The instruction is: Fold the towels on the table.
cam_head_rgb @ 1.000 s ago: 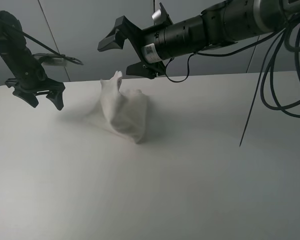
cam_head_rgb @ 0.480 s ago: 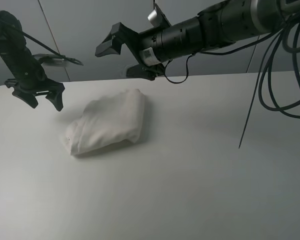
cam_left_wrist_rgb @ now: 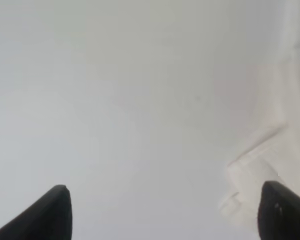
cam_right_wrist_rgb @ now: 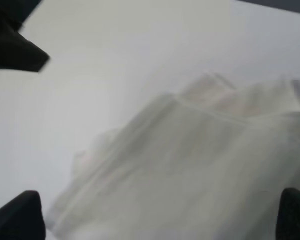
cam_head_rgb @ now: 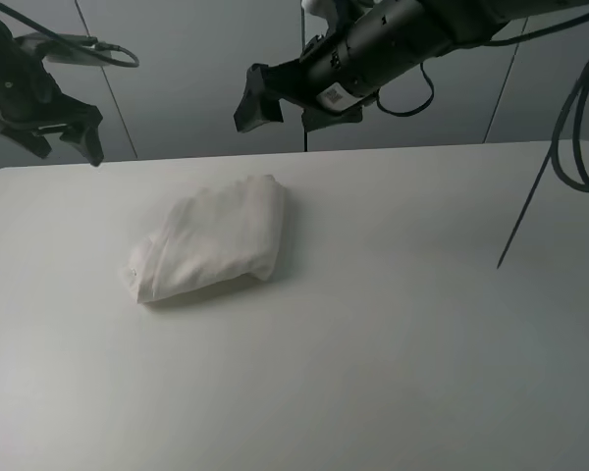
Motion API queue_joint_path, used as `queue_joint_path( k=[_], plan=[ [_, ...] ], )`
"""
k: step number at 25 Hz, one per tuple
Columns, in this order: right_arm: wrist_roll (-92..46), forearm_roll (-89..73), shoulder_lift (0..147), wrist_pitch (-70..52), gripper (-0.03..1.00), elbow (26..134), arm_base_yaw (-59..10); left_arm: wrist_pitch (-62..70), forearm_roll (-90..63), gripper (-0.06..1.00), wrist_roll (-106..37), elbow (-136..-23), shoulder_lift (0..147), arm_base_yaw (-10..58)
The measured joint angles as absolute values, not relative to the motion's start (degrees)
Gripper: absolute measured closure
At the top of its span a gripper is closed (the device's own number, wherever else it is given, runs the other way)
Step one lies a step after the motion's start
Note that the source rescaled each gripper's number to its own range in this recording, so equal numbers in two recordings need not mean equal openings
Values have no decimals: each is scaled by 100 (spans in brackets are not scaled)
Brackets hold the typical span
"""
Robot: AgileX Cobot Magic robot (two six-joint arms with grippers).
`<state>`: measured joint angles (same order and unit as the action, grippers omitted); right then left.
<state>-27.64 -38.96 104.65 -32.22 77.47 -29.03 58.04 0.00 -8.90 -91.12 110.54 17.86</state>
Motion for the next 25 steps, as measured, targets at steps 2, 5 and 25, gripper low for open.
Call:
queue_joint_path(
  k=[2, 5, 25],
  plan=[
    [-1744, -2491, 10171, -3406, -3, 7747, -2903, 5865, 55, -2, -901, -9112, 10782, 1786],
    [-656, -681, 9758, -3888, -3, 7747, -2903, 5965, 95, -2, -901, -9079, 10389, 1765],
    [663, 1004, 5978, -5337, -3, 5566, -2903, 5557, 372, -2, -220, -5532, 5517, 756]
  ],
)
